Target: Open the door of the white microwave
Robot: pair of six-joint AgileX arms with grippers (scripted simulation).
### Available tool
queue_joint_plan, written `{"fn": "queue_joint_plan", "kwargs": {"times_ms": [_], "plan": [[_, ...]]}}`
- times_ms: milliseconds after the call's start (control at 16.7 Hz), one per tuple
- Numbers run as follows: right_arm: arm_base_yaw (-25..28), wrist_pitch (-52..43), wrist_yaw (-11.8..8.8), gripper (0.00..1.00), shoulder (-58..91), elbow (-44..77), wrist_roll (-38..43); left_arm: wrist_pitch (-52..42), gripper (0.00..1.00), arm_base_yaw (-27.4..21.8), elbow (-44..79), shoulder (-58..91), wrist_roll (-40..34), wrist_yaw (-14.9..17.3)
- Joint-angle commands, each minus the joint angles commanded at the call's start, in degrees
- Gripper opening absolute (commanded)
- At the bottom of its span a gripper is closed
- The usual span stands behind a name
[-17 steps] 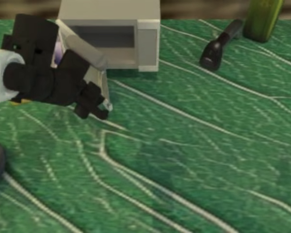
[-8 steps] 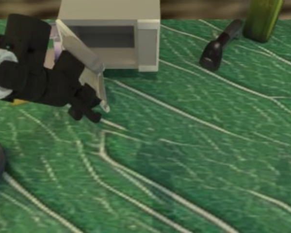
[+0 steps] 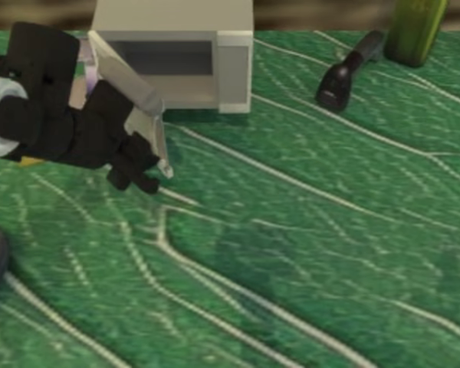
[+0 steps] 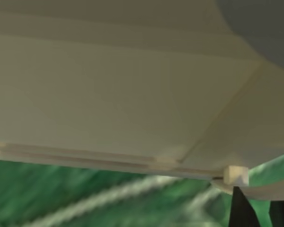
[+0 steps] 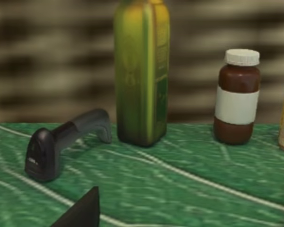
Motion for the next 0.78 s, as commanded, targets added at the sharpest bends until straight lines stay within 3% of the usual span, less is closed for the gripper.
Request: {"fn": "queue_joint_plan", "kwargs": {"times_ms": [780], "plan": [[0.0, 0.0, 0.0, 1.0, 0.0, 0.0, 0.0, 0.0, 0.0, 0.0, 0.0, 0.0, 0.0, 0.0]]}}
